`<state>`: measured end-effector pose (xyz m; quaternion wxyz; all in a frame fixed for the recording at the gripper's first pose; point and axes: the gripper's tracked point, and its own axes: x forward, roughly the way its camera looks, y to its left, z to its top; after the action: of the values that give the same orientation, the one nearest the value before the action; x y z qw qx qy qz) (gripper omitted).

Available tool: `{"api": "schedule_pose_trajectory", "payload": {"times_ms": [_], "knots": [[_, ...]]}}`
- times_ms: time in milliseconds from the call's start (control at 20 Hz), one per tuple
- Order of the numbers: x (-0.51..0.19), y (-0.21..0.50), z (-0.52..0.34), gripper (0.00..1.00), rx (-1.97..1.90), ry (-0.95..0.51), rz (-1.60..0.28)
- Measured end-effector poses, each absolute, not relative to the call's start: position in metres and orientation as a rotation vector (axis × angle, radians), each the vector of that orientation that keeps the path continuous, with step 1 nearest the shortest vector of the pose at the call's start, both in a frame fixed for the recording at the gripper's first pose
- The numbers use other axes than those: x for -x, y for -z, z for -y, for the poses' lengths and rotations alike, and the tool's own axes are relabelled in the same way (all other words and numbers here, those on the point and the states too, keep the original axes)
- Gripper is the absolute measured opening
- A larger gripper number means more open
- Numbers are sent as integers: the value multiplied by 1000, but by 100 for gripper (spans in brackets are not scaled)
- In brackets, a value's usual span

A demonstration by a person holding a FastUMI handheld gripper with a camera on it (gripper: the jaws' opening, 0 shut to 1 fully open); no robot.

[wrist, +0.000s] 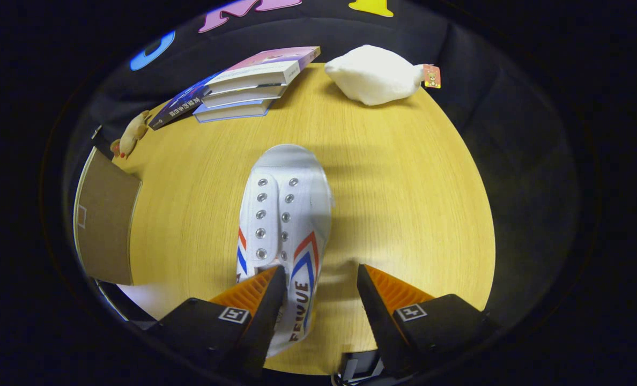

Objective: Open the storage box then place both shoes into the box .Put the left shoe in first, then the right shoe, with the right side of both shoes facing outward in a uniform manner.

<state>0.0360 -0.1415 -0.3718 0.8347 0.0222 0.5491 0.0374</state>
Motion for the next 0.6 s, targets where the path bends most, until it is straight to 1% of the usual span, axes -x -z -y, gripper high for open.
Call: {"api": "schedule_pose_trajectory", "payload": {"times_ms": [100,150,300,350,400,450,500,600], "knots": [[-36,373,133,58,-106,-95,-1178],[-35,371,134,43,-114,-84,-1181],[-38,373,136,34,-159,-68,-1178],[-38,373,137,27,-173,-55,-1169],[-38,372,138,23,-187,-48,-1161],[-39,372,138,14,-192,-50,-1153],[-38,371,137,11,-201,-53,-1150],[-37,370,133,9,-245,-42,-1151]]}}
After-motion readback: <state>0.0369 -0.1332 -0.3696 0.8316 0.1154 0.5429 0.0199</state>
